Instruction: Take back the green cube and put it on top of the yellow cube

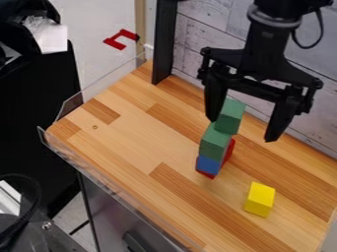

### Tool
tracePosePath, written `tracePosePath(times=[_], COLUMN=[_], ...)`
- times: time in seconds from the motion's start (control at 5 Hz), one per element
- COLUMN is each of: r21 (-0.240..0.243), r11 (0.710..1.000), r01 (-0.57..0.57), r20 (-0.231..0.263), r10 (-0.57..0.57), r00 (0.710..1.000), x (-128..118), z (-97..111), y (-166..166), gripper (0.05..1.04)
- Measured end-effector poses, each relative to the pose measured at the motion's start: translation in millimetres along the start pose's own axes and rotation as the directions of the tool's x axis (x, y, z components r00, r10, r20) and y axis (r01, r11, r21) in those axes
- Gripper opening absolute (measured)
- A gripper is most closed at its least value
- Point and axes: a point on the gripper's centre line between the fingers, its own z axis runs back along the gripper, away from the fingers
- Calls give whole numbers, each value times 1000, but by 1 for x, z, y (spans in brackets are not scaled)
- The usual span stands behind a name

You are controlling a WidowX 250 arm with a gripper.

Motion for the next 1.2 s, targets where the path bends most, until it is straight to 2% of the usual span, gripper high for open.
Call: tracePosePath(times=[0.2, 0.4, 0.6, 1.2], r21=[16, 23, 23, -31], r11=[1000, 999, 1000, 1000], r01=[1, 29, 12, -1], r20=[-26, -22, -24, 19], r10=[0, -29, -12, 2], r00=[1000, 999, 1000, 1000], x=[-3, 4, 13, 34], z=[-8, -15, -19, -22], y=[2, 4, 10, 17], gripper=[1000, 1000, 1000, 1000])
